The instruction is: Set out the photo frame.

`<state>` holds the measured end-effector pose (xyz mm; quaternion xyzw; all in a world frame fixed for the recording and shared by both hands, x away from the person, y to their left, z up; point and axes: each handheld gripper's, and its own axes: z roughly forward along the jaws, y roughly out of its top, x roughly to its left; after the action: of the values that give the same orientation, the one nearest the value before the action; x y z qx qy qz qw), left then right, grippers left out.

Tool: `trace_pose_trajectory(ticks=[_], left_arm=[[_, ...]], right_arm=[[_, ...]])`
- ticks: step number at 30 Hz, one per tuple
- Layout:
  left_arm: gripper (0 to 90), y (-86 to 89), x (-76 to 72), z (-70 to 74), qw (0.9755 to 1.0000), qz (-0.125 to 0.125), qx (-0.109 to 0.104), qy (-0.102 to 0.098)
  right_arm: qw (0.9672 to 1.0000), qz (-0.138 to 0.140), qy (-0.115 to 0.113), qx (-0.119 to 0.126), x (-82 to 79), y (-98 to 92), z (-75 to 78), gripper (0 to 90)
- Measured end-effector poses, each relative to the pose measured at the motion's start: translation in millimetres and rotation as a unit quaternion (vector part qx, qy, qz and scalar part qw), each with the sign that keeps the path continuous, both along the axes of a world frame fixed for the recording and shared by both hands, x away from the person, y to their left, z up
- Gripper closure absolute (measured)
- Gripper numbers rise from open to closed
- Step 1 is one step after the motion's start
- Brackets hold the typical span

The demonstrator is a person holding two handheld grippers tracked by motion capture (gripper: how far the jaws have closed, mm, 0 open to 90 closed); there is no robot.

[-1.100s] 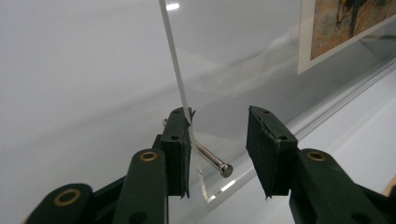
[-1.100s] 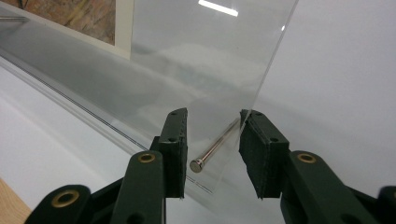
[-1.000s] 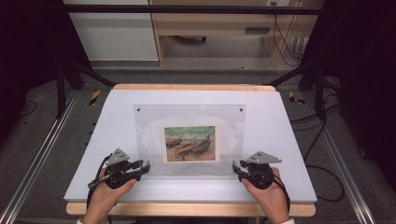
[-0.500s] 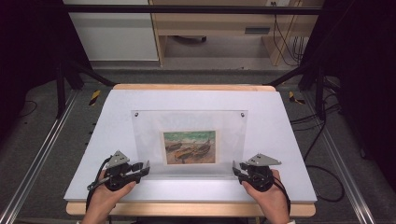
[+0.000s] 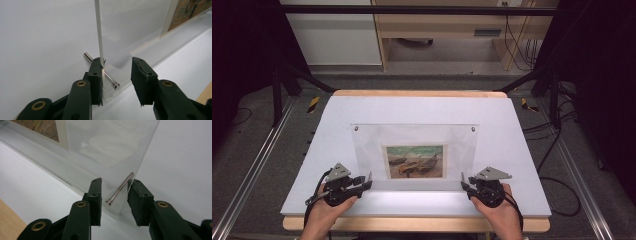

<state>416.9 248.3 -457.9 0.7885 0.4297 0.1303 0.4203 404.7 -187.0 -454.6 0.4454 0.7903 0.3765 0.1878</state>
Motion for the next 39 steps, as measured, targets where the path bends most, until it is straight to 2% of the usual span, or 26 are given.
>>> trace_pose_trajectory(ticks=[9,32,36,39], left_arm=[[60.6,-2.1,-2.1,-2.2,0.9999,-0.004,0.012,0.001],[59.7,-2.4,-1.7,-2.3,0.9999,-0.005,0.01,0.002],[57.7,-3.2,-1.6,-2.4,1.0,-0.004,0.005,0.0],[53.2,-4.1,-1.7,-1.1,0.9999,-0.001,0.005,-0.012]], right_arm=[[1.0,0.006,0.005,-0.006,-2.4,0.5,-3.6,64.4],[1.0,0.009,0.002,-0.003,-1.8,0.1,-4.5,63.1],[0.9999,0.01,0.001,-0.002,-1.2,0.9,-5.2,60.2],[0.9999,0.012,-0.003,-0.001,-0.6,3.2,-5.8,55.9]])
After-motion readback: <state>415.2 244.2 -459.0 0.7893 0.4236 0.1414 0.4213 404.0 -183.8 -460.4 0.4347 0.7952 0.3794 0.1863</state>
